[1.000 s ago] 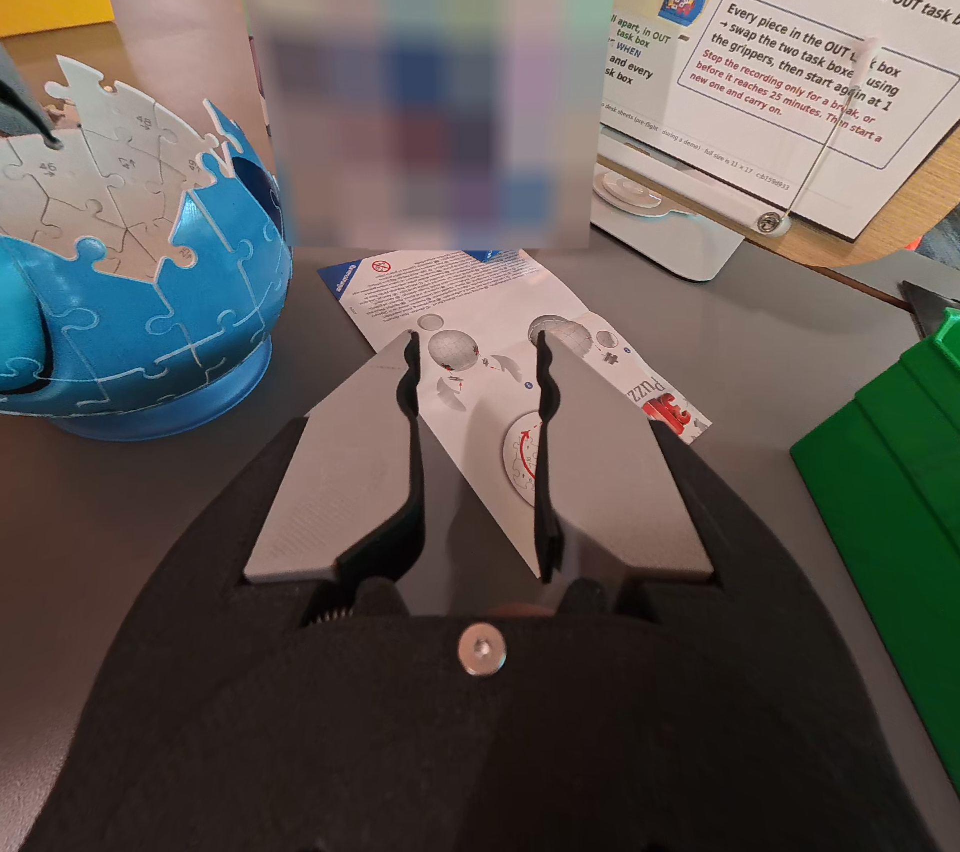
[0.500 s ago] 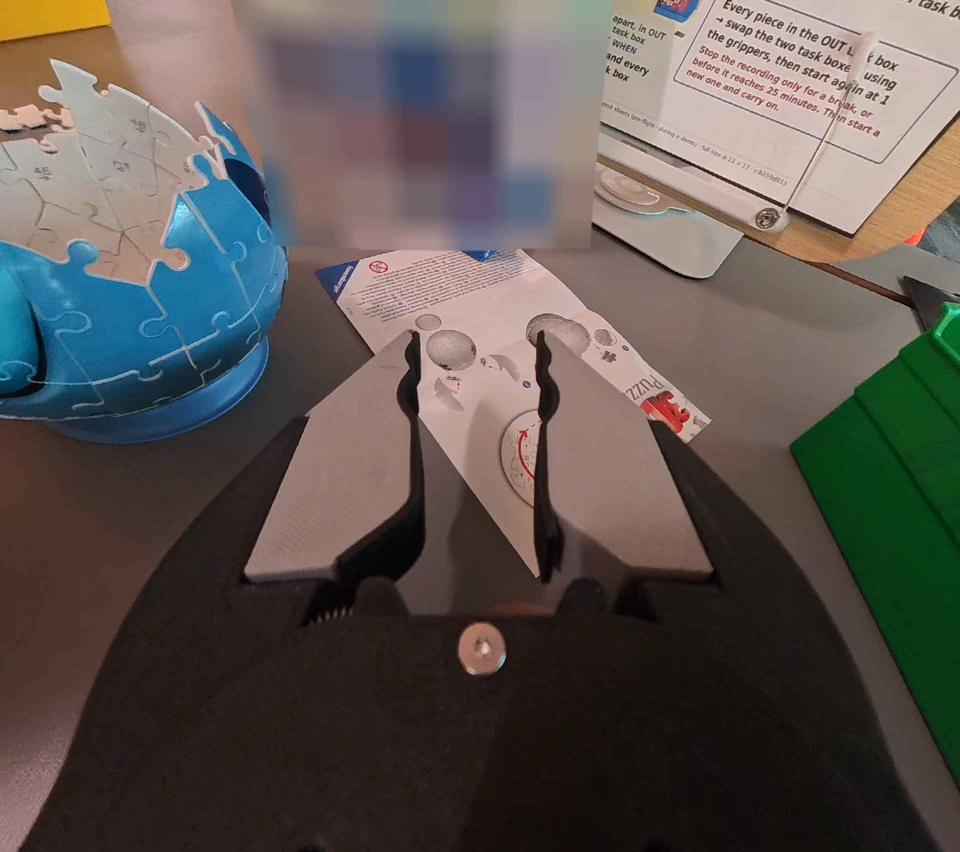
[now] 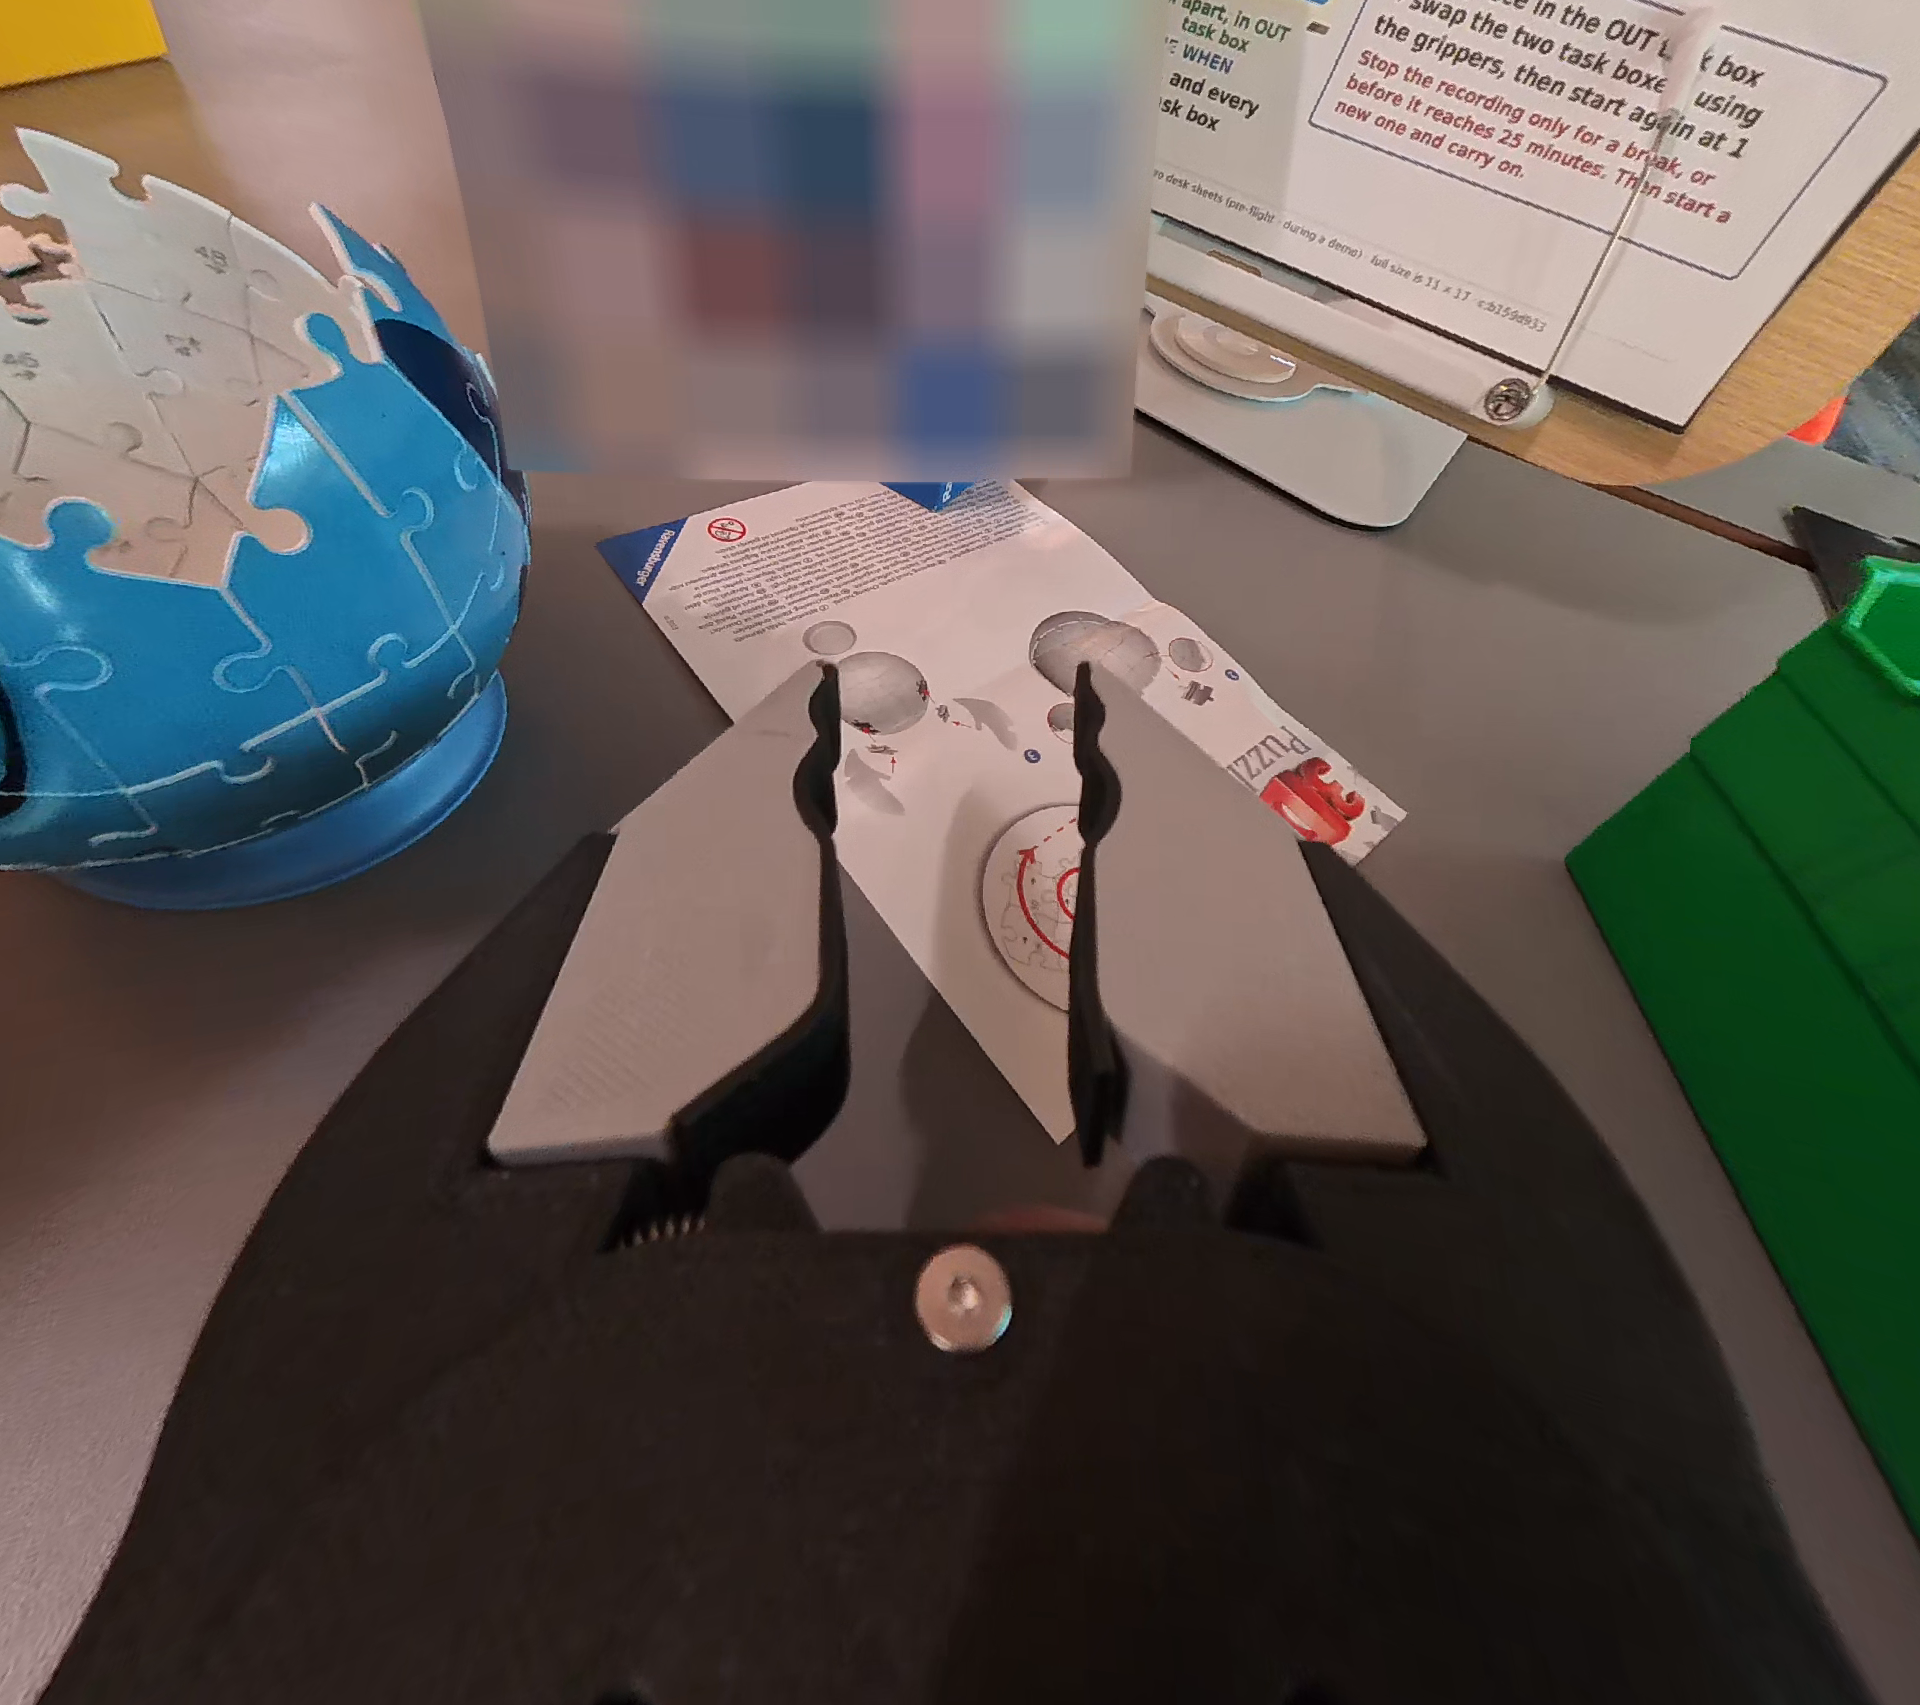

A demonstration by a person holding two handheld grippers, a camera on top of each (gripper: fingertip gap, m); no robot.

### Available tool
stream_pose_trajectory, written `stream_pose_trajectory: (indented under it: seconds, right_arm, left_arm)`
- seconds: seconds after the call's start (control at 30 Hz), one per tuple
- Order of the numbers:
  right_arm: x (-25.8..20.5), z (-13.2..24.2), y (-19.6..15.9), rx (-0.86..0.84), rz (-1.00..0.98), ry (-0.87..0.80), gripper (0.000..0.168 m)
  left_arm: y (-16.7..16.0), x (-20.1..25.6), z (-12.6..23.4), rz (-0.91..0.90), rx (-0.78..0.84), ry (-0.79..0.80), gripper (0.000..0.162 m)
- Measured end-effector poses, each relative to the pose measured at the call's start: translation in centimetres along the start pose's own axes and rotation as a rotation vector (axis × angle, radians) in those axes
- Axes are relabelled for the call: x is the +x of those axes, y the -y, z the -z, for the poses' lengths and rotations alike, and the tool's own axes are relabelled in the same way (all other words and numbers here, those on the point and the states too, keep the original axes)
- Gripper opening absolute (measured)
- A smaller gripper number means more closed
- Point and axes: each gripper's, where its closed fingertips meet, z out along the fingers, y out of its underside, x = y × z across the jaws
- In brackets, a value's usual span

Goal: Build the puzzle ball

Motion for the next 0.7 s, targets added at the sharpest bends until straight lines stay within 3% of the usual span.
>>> stream_pose_trajectory:
  seconds: [0.33, 0.7]
  right_arm:
    - [0.0, -0.1, 0.0, 0.003, 0.001, 0.012, 0.042]
    - [-0.3, 0.2, 0.3, 0.021, 0.019, 0.015, 0.042]
  left_arm:
    - [-2.7, -1.2, -3.6, 0.0, -0.181, -0.02, 0.038]
    - [-5.1, -1.4, -5.0, -0.117, -0.281, -0.023, 0.04]
